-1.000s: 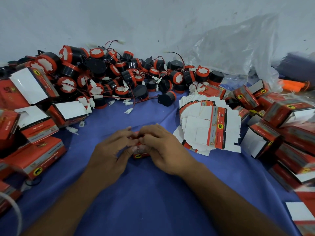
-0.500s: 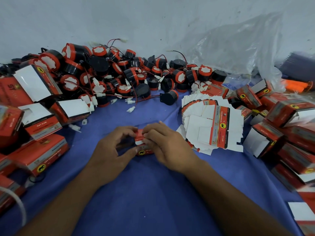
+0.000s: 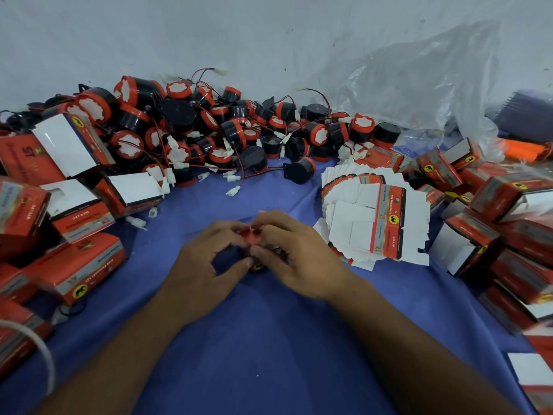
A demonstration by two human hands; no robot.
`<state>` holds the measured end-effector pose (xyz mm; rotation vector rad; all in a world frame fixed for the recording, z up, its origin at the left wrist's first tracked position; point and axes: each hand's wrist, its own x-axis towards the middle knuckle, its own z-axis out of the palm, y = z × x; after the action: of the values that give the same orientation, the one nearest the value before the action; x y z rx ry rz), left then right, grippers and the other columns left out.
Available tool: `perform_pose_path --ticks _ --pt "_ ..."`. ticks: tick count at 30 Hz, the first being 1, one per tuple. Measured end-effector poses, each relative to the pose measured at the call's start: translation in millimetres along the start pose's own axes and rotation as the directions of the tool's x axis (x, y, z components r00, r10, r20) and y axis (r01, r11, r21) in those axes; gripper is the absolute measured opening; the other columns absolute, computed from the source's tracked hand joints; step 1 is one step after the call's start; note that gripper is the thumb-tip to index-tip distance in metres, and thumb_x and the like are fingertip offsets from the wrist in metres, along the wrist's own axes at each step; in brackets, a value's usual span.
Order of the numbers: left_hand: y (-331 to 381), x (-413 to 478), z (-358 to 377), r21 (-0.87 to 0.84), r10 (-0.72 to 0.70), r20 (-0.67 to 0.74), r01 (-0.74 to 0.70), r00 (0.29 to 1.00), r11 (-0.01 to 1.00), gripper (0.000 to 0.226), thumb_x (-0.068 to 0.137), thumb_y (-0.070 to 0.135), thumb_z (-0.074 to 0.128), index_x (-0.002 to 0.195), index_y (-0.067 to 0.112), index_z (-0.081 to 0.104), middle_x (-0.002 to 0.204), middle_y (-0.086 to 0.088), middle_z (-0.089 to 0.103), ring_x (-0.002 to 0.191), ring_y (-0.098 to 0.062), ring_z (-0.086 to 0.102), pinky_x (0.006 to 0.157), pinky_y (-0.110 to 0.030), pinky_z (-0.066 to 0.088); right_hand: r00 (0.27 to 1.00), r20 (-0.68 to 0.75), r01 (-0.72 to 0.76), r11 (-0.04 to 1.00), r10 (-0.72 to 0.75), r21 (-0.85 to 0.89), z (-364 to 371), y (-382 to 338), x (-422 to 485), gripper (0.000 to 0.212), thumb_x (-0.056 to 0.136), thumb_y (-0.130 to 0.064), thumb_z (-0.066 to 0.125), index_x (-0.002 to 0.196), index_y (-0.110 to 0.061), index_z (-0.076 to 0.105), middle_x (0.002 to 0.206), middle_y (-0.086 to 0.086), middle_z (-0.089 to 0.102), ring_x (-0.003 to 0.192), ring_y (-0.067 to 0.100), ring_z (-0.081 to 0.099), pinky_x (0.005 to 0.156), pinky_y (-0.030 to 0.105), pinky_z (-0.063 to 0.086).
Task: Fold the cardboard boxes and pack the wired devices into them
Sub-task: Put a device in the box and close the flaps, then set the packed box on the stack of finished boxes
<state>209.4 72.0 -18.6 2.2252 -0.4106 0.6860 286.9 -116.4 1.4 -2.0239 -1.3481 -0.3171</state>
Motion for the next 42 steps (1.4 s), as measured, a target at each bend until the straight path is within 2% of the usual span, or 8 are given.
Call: perform_pose_path --ticks 4,8,11,17,25,33,37,42 --pt "-1 -1 3 0.057 0.015 0.031 -0.017 0.999 0.998 0.018 0.082 0.019 0.073 0.098 0.013 0.068 0.123 0.006 0.058 0.115 0.002 0.054 0.098 -0.012 0.038 0.999 -0.004 -0.050 0.996 0.050 0.072 5 6 -4 0.018 0.098 -0.010 0.064 0.082 -0.002 0.064 0.115 0.010 0.063 0.126 0.031 0.056 0.119 0.050 0.031" --pt "1 -1 5 0.079 0.028 0.030 -0.030 0.999 0.996 0.030 0.082 0.017 0.072 0.110 0.011 0.067 0.125 0.005 0.057 0.116 -0.001 0.054 0.100 -0.014 0.039 0.985 0.053 -0.172 0.974 0.166 0.145 5 7 -10 0.019 0.100 -0.017 0.060 0.089 -0.003 0.066 0.145 0.004 0.054 0.155 0.021 0.014 0.125 0.053 -0.001" --pt "0 -1 4 0.072 0.009 0.020 -0.011 1.000 0.997 0.025 0.084 0.017 0.069 0.107 0.011 0.068 0.125 0.005 0.059 0.115 -0.002 0.056 0.098 -0.015 0.042 0.979 0.050 -0.204 0.948 0.198 0.245 4 9 -14 0.013 0.098 -0.016 0.064 0.104 -0.006 0.072 0.158 0.002 0.040 0.155 0.016 0.011 0.126 0.049 0.011" --pt "-2 0 2 0.020 -0.058 -0.045 0.059 0.997 0.998 0.024 0.080 0.014 0.069 0.103 0.015 0.067 0.121 0.005 0.061 0.113 0.001 0.056 0.094 -0.008 0.039 0.930 -0.014 -0.324 0.835 0.368 0.444 -3 17 -16 0.032 0.094 -0.007 0.069 0.121 -0.023 0.067 0.150 -0.002 0.050 0.142 0.006 0.042 0.109 0.042 0.047" --pt "-1 0 1 -0.095 -0.132 0.019 0.133 0.991 0.987 0.037 0.086 0.022 0.068 0.122 0.013 0.069 0.134 0.005 0.059 0.125 0.001 0.052 0.103 -0.014 0.041 0.940 -0.081 -0.271 0.868 0.332 0.416 4 16 -14 0.018 0.085 -0.008 0.079 0.103 -0.009 0.078 0.117 0.002 0.067 0.117 0.018 0.061 0.102 0.046 0.050" --pt "-3 -2 4 -0.045 -0.119 0.028 0.120 0.993 0.992 0.043 0.085 0.018 0.066 0.128 0.018 0.061 0.137 0.015 0.054 0.140 -0.009 0.040 0.114 -0.018 0.031 0.995 -0.037 -0.083 0.980 0.091 0.180 -1 19 -17 0.028 0.096 -0.004 0.065 0.123 -0.004 0.071 0.137 0.007 0.063 0.137 0.021 0.051 0.116 0.036 0.039" --pt "-5 -1 3 -0.027 -0.108 0.007 0.108 0.994 0.994 0.038 0.087 0.005 0.068 0.124 0.014 0.065 0.131 0.009 0.060 0.135 -0.015 0.047 0.113 -0.021 0.034 0.961 -0.274 0.018 0.998 -0.035 -0.062 7 16 -16 0.019 0.088 -0.007 0.075 0.106 -0.001 0.077 0.112 0.009 0.075 0.114 0.021 0.068 0.103 0.031 0.052" --pt "-4 -1 0 -0.054 -0.095 0.022 0.096 0.995 0.994 0.035 0.087 0.018 0.066 0.122 0.017 0.067 0.129 0.008 0.063 0.131 -0.011 0.050 0.110 -0.024 0.039 0.961 -0.274 -0.032 0.999 0.026 -0.020 5 12 -12 0.020 0.091 -0.021 0.073 0.096 -0.003 0.078 0.104 0.006 0.077 0.100 0.018 0.072 0.086 0.036 0.059"
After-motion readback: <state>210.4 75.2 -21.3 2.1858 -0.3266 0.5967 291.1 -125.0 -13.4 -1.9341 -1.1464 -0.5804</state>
